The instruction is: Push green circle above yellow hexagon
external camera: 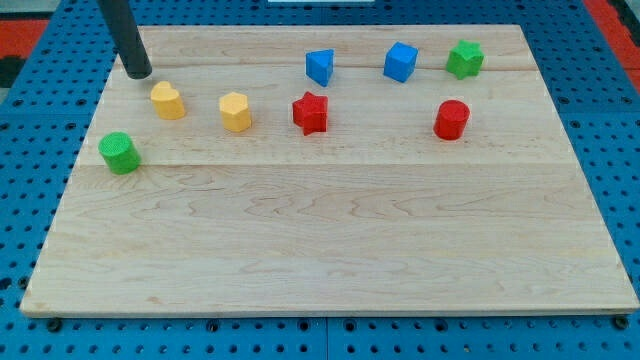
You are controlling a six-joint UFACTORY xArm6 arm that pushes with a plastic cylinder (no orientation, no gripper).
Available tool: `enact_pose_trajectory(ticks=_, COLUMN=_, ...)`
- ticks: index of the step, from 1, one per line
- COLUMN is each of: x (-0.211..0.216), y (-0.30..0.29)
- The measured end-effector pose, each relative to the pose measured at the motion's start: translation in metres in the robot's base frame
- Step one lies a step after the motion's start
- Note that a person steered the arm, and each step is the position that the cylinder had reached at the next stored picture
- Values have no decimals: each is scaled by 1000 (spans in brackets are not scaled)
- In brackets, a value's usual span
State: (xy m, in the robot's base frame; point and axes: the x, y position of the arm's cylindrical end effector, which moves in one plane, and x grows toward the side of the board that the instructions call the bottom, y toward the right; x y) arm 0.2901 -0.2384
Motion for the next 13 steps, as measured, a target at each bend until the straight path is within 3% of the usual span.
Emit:
enact_pose_trajectory(ticks=4, x=51, y=29)
enact_pose_trajectory(ticks=5, x=78, y=-50)
enact_pose_trajectory(ticks=6, x=93, y=-66)
enact_pose_trajectory(ticks=8, x=198, y=-30)
enact_pose_trajectory(ticks=9, x=201, y=-14)
enact_pose_trajectory(ticks=13, x=98, y=-8)
